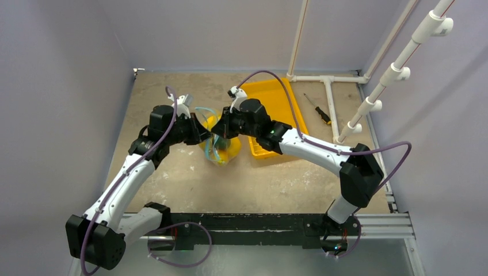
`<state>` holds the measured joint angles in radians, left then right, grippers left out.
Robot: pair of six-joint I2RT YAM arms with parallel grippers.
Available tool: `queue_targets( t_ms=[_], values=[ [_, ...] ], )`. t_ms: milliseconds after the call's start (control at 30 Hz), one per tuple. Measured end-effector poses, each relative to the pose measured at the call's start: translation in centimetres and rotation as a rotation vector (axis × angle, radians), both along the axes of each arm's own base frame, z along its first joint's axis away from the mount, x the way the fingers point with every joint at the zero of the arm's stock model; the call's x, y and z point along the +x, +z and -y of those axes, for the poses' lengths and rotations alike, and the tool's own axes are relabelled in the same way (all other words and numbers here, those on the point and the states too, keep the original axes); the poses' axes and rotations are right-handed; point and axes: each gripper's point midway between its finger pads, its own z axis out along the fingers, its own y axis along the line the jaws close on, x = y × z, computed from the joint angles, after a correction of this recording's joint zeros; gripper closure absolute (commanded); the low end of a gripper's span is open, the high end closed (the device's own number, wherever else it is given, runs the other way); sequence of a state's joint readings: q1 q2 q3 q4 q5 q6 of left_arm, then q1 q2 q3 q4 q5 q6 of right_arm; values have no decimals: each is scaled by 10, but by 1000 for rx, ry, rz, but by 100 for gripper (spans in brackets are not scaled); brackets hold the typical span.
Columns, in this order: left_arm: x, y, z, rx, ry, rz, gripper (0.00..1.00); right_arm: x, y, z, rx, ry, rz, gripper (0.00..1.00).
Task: Place the food in the zip-top bag and seal the zipper
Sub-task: Adjust the zipper food storage bag at the center of the board.
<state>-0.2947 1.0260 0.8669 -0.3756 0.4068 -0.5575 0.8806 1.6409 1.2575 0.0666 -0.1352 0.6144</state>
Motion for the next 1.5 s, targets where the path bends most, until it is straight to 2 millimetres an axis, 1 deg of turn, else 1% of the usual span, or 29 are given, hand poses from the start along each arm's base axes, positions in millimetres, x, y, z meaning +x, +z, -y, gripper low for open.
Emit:
queue_targets(
  t_ms=[133, 267, 400, 467, 533, 667, 800, 1033, 1200, 1367, 1500],
  values=[
    [-2, 5, 0, -8, 3, 13, 100, 1, 5, -1, -11, 10, 25, 100],
    [-5, 14, -1, -20, 5, 34, 100, 3, 12, -1, -19, 16, 43, 100],
    [-8, 22, -2, -37, 15, 49, 100, 2, 12, -2, -23, 18, 44, 100],
    [-8, 25, -3, -39, 26, 57, 100, 3, 8, -3, -29, 18, 40, 94],
    [-8, 24, -4, -38, 32, 57, 100, 4, 3, -4, -38, 18, 37, 85],
    [-10, 12, -5, -42, 43, 30, 100, 6, -4, -4, -56, 14, 31, 73],
    [-12, 4, -7, -45, 60, 7, 100, 7, 1, -5, -52, 15, 44, 63],
    [-14, 14, -13, -47, 97, 48, 100, 6, 9, 1, -62, 4, 60, 48],
    [-16, 18, -18, -45, 122, 63, 100, 1, 23, 16, -70, -12, 103, 40],
    [-20, 22, -23, -52, 150, 80, 100, -6, 38, 32, -78, -15, 156, 35],
    [-23, 25, -26, -57, 171, 85, 100, -18, 36, 45, -94, 9, 181, 33]
  ],
)
